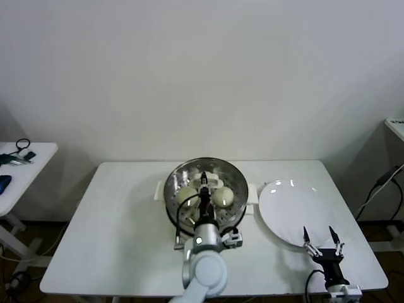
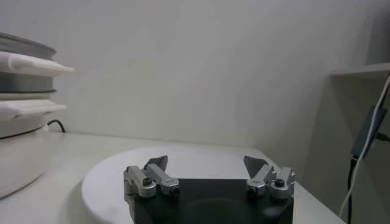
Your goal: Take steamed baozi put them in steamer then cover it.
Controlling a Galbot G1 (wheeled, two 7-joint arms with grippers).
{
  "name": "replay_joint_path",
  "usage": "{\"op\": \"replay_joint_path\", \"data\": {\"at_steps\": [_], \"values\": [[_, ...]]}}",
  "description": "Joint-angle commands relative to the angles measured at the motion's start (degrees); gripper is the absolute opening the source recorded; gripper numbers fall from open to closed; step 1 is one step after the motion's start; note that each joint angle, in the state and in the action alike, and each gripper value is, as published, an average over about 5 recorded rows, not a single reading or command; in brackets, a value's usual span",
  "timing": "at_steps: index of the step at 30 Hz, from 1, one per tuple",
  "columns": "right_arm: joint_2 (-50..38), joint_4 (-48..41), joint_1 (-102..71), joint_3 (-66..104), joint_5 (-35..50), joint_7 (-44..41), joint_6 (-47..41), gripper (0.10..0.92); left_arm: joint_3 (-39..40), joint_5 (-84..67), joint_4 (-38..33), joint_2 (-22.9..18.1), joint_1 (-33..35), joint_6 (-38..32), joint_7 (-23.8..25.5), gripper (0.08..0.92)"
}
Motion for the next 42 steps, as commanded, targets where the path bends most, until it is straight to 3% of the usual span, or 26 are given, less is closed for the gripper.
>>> {"op": "replay_joint_path", "data": {"at_steps": [1, 10, 19, 32, 37, 42], "values": [[0.3, 0.0, 0.1, 0.0, -0.6, 0.3, 0.4, 0.823, -0.1, -0.2, 0.2, -0.2, -0.2, 0.3, -0.2, 0.136], [0.5, 0.5, 0.0, -0.1, -1.2, -0.3, 0.1, 0.823, -0.1, -0.5, 0.1, 0.4, 0.4, -0.4, -0.5, 0.159], [0.1, 1.5, -0.6, -0.3, -1.5, -1.5, -1.3, 0.823, 1.3, -7.1, -4.7, 2.7, 0.6, 0.2, -2.0, 0.401], [-0.9, 5.5, -2.0, -0.6, 2.0, 2.9, -3.9, 0.823, 1.9, -23.1, -20.2, 11.2, 6.7, -2.7, -5.0, 0.773], [-1.6, 6.0, -1.7, 0.0, 2.4, 2.8, -2.9, 0.823, -6.6, -38.2, -24.1, 14.3, 11.8, -11.8, -10.0, 0.82], [-2.0, 5.6, -1.6, -0.2, 3.6, 2.8, -2.2, 0.823, -25.5, -61.8, -25.8, 17.1, 15.4, -17.9, -15.4, 0.823]]}}
